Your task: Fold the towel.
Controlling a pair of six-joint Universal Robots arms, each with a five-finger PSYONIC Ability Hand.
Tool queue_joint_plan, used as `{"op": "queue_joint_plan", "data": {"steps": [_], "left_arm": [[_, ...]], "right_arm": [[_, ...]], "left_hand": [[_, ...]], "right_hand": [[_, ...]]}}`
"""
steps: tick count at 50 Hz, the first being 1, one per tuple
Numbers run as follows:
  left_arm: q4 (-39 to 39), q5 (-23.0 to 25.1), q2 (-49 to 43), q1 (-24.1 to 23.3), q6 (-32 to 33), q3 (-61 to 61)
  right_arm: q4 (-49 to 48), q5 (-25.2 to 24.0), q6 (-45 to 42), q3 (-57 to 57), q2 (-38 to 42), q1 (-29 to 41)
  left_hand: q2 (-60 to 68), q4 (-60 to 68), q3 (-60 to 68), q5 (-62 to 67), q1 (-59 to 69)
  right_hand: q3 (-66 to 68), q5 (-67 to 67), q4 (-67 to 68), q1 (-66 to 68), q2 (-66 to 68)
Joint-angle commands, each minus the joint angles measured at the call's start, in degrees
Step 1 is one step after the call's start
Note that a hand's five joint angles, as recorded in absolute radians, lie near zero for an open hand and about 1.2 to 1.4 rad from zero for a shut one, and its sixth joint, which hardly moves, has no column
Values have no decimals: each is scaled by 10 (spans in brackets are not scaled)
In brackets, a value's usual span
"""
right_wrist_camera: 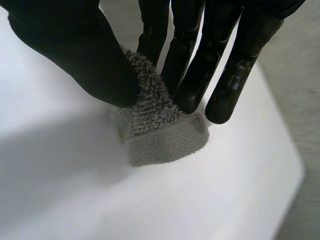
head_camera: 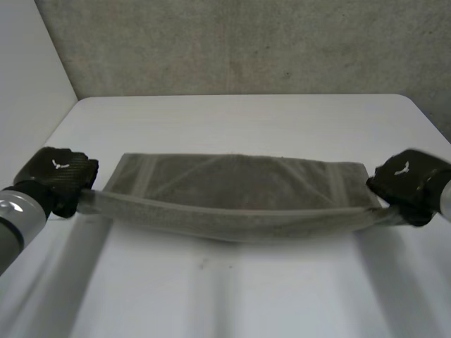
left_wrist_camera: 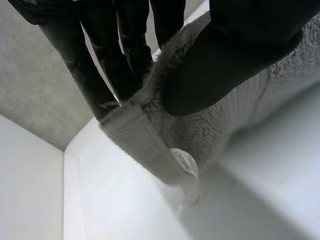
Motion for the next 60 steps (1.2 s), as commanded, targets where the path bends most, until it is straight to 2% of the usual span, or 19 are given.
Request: {"op": "queue_joint_plan", "data": {"steps": [1, 3, 6, 9, 14, 19, 25, 27, 28, 29, 30, 31, 32, 33, 39, 45, 50, 54, 60], "left_arm": [[43, 41, -44, 4, -7, 35], [85, 34, -122, -9, -4, 83], [100, 32, -155, -17, -5, 113], [117, 24, -231, -33, -7, 185], [123, -31, -382, -50, -8, 331], [121, -61, -457, -71, -10, 417], [124, -66, -502, -74, -7, 468], [124, -67, -522, -75, -7, 490], [124, -67, -522, -75, -7, 490], [123, -67, -528, -76, -7, 496], [123, -66, -530, -78, -4, 496], [123, -66, -530, -78, -4, 496], [123, -68, -531, -84, -4, 497], [123, -67, -531, -89, -3, 499], [123, -69, -518, -96, -6, 500], [115, -75, -463, -100, -16, 475], [111, -82, -414, -102, -37, 416], [114, -77, -342, -102, -82, 339], [148, -74, -256, -100, -174, 242]], "right_arm": [[-112, 4, 4, -10, 22, 0], [-172, 15, 22, -37, 91, 3], [-213, 39, 38, -66, 153, 30], [-233, 54, 41, -82, 184, 51], [-352, 102, 37, -128, 281, 75], [-435, 104, 37, -136, 320, 78], [-509, 108, 37, -141, 350, 86], [-527, 110, 37, -151, 368, 89], [-527, 110, 37, -151, 368, 89], [-527, 111, 37, -155, 375, 90], [-526, 114, 37, -156, 378, 91], [-526, 114, 37, -156, 379, 91], [-525, 117, 37, -156, 380, 92], [-524, 119, 37, -154, 379, 93], [-523, 123, 45, -145, 350, 90], [-504, 117, 85, -88, 267, 85], [-420, 104, 156, -49, 213, 78], [-313, 61, 220, -17, 190, 37], [-284, -1, 248, 33, 189, -3]], "left_hand": [[103, 102, 104, 106, 118], [103, 102, 104, 106, 118], [103, 102, 104, 106, 118], [103, 102, 104, 106, 118], [103, 102, 104, 106, 118], [103, 102, 104, 106, 118], [103, 102, 104, 106, 118], [103, 102, 104, 106, 118], [103, 102, 104, 106, 118], [103, 102, 104, 106, 118], [-140, -141, -139, -137, -124], [-142, -143, -142, -139, -127], [-494, -494, -493, -491, -478], [-597, -598, -596, -594, -582], [-597, -597, -596, -593, -581], [-595, -596, -594, -592, -579], [-592, -592, -591, -588, -576], [-593, -594, -592, -590, -578], [-597, -597, -596, -593, -581]], "right_hand": [[116, 140, 114, 246, 122], [116, 140, 114, 246, 122], [116, 140, 114, 246, 122], [116, 140, 114, 246, 122], [116, 140, 114, 246, 122], [116, 140, 114, 246, 122], [116, 140, 114, 246, 122], [14, 37, 11, 143, 19], [13, 36, 10, 142, 18], [-182, -159, -184, -52, -177], [-469, -445, -471, -339, -464], [-472, -448, -474, -342, -467], [-584, -560, -586, -454, -578], [-584, -560, -586, -454, -578], [-584, -560, -586, -454, -578], [-584, -560, -586, -454, -578], [-584, -560, -586, -454, -578], [-584, -560, -586, -454, -578], [-544, -521, -547, -415, -539]]}}
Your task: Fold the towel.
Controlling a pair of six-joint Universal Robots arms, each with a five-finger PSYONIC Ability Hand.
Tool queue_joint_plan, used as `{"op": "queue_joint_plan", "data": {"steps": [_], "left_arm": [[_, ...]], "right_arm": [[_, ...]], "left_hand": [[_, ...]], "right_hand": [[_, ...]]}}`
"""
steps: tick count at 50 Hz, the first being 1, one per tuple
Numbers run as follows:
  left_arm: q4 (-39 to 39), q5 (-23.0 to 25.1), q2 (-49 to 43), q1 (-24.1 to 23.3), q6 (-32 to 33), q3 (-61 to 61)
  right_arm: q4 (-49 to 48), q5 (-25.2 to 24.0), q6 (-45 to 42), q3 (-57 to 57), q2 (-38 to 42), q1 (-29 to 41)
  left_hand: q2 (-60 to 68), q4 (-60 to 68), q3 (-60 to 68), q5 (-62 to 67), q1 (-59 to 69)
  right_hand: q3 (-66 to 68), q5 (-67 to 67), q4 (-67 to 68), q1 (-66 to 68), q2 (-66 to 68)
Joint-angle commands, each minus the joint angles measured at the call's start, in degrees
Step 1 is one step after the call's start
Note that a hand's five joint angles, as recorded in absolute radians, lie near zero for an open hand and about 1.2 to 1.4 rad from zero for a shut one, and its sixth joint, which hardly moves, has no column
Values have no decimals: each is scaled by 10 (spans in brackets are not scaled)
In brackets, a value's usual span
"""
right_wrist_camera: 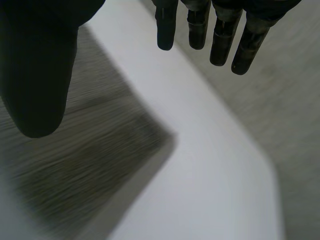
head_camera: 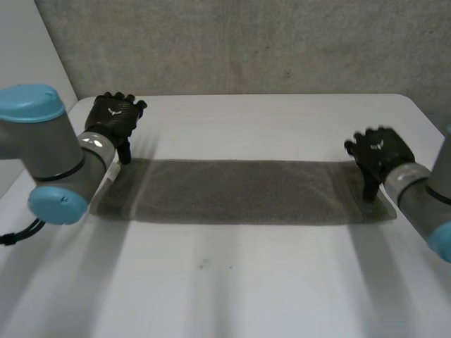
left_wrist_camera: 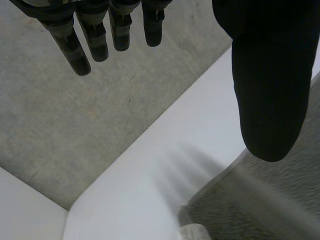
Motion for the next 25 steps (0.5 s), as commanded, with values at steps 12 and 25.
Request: {"op": "queue_joint_plan", "data": {"steps": [12, 25], "left_arm": [[143, 10, 186, 9, -193, -240], [147, 11, 181, 13, -194, -248]], "right_arm": [[-75, -96, 37, 116, 16, -86], [-98, -90, -6, 114, 51, -87]], "left_hand": [[6, 5, 5, -10, 4], [5, 4, 4, -11, 2]], "right_hand": [[197, 183, 186, 203, 189], [384, 370, 372, 390, 376]]}}
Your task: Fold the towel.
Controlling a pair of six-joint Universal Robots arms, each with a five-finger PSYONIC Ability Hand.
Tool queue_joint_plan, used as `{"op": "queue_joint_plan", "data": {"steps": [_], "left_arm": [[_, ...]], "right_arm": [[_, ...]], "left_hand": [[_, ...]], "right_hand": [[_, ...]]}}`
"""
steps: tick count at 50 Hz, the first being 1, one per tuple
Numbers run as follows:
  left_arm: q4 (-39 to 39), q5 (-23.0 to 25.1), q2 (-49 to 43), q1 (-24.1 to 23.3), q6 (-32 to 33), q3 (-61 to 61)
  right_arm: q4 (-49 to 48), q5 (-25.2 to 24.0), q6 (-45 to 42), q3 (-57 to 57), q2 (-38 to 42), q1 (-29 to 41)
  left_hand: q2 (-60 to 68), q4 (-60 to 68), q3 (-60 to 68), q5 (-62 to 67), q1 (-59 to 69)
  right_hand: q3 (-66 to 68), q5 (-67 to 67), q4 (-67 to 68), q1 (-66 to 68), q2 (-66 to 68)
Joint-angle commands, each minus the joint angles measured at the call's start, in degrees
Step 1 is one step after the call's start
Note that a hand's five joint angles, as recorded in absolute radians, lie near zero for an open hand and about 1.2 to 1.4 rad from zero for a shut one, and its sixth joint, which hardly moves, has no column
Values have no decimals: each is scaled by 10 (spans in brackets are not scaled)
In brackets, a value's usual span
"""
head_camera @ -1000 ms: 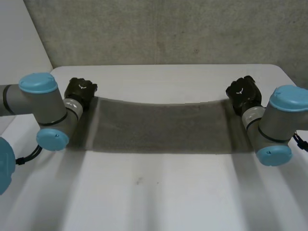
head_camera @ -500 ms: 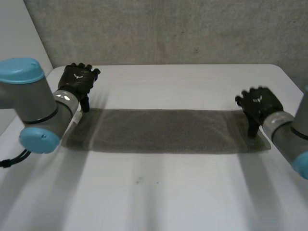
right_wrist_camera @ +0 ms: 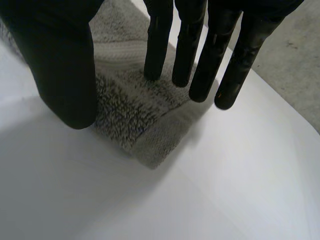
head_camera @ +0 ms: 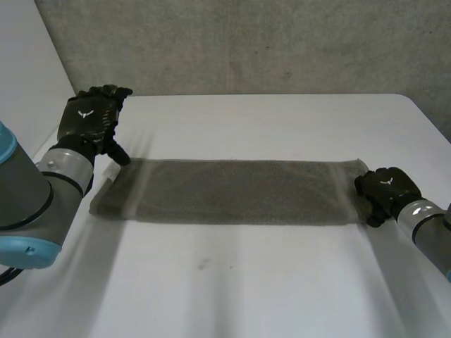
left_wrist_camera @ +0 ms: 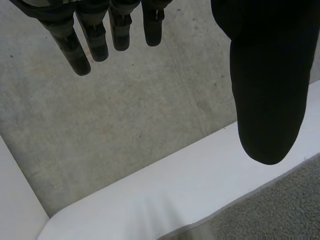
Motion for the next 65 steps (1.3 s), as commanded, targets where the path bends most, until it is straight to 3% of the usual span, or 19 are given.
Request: {"op": "queue_joint_plan", "data": {"steps": [1, 3, 4, 5, 14, 19, 25, 30, 35, 36, 41, 49, 58, 59, 60, 62, 63, 65], "left_arm": [[-3, 0, -3, -2, 2, 1], [-3, 0, -2, -2, 2, 0], [-3, 0, -2, -2, 2, 0], [-3, -1, -2, -3, 2, 0], [-3, -1, 3, -2, 2, -7], [-3, -1, 12, -2, 2, -8], [-3, -1, 16, -2, 2, -8], [-3, -1, 17, -1, 2, -10], [-3, -2, 20, -2, 3, -15], [-3, -2, 20, -2, 3, -15], [-3, -2, 20, -2, 4, -16], [-3, -2, 19, -1, 4, -17], [-1, -1, 10, -4, 6, -17], [0, -2, 6, -5, 6, -16], [0, -2, 6, -5, 6, -16], [1, -2, -7, -7, 7, -11], [1, -2, -7, -7, 7, -11], [1, -2, -16, -10, 7, -3]], "right_arm": [[0, 4, -33, -4, 14, -3], [0, 4, -37, -5, 17, -6], [0, 6, -41, -6, 18, -11], [0, 9, -44, -9, 19, -12], [-5, 45, -117, -15, -5, -46], [-21, 112, -264, -42, -25, -90], [-27, 127, -314, -80, -29, -84], [-26, 125, -282, -119, -42, 7], [-35, 111, -234, -161, -35, 159], [-35, 111, -233, -161, -35, 159], [-71, 45, -230, -185, 20, 314], [-93, 1, -230, -207, 122, 423], [-87, 0, -225, -221, 184, 455], [-87, 5, -220, -222, 181, 454], [-87, 5, -220, -222, 181, 454], [-87, 17, -186, -219, 154, 449], [-87, 17, -186, -219, 154, 449], [-85, 38, -103, -206, 95, 433]], "left_hand": [[7, 6, 5, -11, 5], [7, 6, 5, -11, 5], [7, 6, 5, -11, 5], [7, 6, 5, -11, 5], [7, 6, 5, -11, 5], [7, 6, 5, -11, 5], [7, 6, 5, -11, 5], [7, 6, 5, -11, 5], [7, 6, 5, -11, 5], [7, 6, 5, -11, 5], [7, 6, 5, -11, 5], [5, 4, 3, -13, 3], [5, 4, 3, -13, 3], [5, 4, 3, -13, 3], [5, 4, 3, -13, 3], [7, 5, 5, -11, 5], [7, 6, 5, -11, 5], [7, 6, 5, -11, 5]], "right_hand": [[173, 191, 176, 226, 174], [252, 270, 256, 306, 253], [427, 445, 430, 481, 428], [438, 456, 442, 492, 439], [438, 456, 442, 492, 439], [438, 456, 442, 492, 439], [438, 456, 442, 492, 439], [438, 456, 442, 492, 439], [438, 456, 442, 492, 439], [438, 456, 442, 492, 439], [438, 456, 442, 492, 439], [438, 456, 442, 492, 439], [438, 456, 442, 492, 439], [302, 320, 306, 356, 303], [301, 319, 304, 355, 302], [-262, -244, -258, -208, -261], [-262, -244, -258, -208, -261], [-262, -244, -258, -208, -261]]}}
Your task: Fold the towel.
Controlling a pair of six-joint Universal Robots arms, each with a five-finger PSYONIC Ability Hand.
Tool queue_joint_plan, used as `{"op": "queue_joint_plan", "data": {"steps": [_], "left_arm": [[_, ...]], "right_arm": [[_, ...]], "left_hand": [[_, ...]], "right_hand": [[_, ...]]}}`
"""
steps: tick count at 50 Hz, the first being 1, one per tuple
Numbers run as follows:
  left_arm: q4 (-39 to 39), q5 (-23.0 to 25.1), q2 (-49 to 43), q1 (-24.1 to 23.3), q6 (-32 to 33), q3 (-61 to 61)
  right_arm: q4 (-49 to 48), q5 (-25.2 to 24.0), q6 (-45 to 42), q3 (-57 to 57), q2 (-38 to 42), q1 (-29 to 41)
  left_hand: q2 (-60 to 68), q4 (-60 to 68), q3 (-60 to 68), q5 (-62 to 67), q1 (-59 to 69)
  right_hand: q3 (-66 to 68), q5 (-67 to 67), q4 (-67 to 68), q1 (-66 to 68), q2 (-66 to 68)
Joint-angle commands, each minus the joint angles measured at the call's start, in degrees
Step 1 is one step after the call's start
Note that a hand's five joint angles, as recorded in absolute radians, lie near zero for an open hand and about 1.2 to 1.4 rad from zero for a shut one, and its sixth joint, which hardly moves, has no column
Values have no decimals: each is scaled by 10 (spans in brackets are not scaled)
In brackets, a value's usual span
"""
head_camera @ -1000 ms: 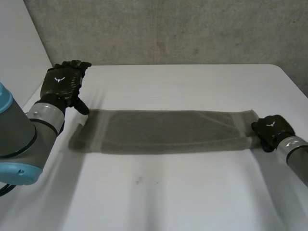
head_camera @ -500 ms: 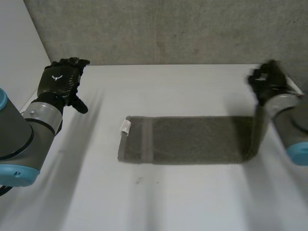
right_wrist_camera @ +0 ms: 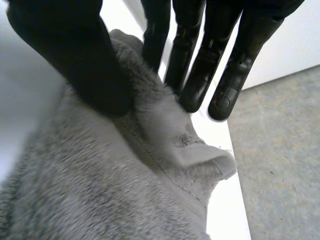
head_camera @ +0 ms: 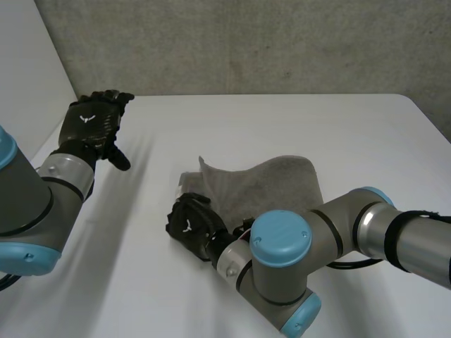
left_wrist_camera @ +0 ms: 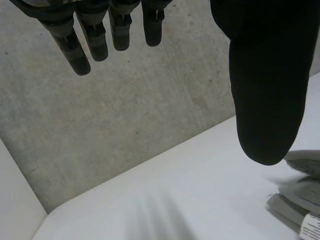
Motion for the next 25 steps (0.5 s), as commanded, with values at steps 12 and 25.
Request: {"op": "queue_joint_plan", "data": {"steps": [12, 25], "left_arm": [[-2, -4, -78, -79, 2, 85], [-48, -21, -200, -177, 14, 154]], "right_arm": [[90, 37, 411, 113, -247, -177], [180, 5, 413, 218, -252, -302]], "left_hand": [[18, 17, 17, -1, 15], [18, 17, 17, -1, 15]], "right_hand": [[-434, -448, -443, -339, -429], [-434, -448, -443, -339, -429]]}}
